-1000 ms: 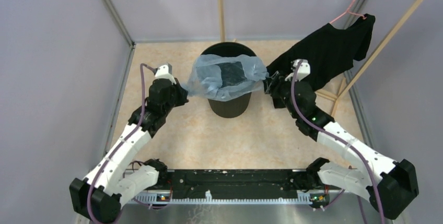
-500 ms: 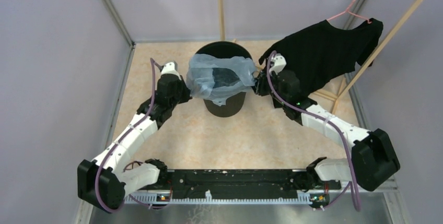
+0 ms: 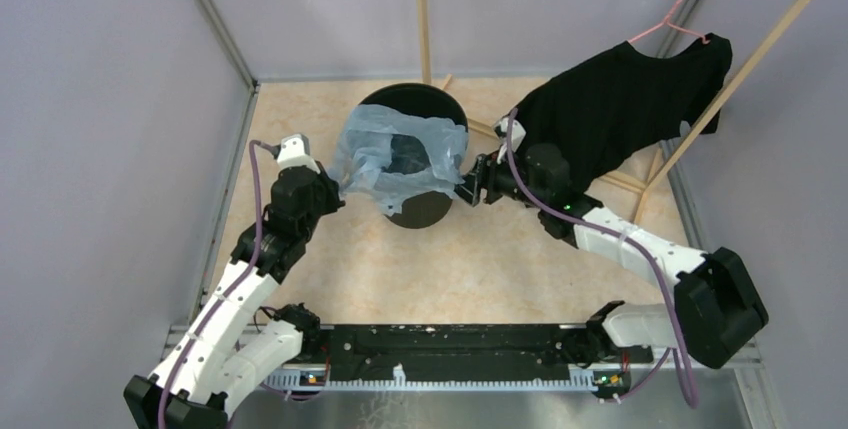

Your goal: Put the trash bags into the trash bin

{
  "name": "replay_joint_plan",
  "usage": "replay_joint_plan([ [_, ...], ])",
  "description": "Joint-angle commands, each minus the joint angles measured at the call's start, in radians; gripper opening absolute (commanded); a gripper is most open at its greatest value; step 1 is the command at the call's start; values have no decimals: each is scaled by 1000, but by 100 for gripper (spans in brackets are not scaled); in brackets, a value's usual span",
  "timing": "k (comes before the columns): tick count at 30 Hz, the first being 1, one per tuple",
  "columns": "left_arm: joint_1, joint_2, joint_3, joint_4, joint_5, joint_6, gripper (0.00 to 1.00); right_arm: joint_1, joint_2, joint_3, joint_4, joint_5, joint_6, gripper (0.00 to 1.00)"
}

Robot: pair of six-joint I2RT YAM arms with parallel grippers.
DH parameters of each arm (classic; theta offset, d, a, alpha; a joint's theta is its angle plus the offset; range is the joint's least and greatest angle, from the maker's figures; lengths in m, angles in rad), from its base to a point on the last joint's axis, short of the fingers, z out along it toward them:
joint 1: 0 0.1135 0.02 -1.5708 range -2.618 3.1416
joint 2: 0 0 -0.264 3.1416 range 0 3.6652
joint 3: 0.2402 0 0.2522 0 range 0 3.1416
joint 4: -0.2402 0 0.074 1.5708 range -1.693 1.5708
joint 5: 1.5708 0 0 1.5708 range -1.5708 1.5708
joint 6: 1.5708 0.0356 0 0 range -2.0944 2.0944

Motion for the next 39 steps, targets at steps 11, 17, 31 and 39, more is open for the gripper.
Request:
replay_joint_plan([
  [11, 4, 5, 43, -4, -11, 46, 0, 104, -188, 409, -767, 331, -317, 92],
  [17, 4, 4, 54, 5, -2, 57, 0, 319, -196, 525, -810, 559, -415, 98],
  [31, 4, 8, 121, -25, -28, 70, 0, 424, 233, 967, -943, 989, -485, 65],
  [39, 4, 17, 140, -25, -69, 72, 0, 491, 151, 842, -880, 1017, -509, 99],
])
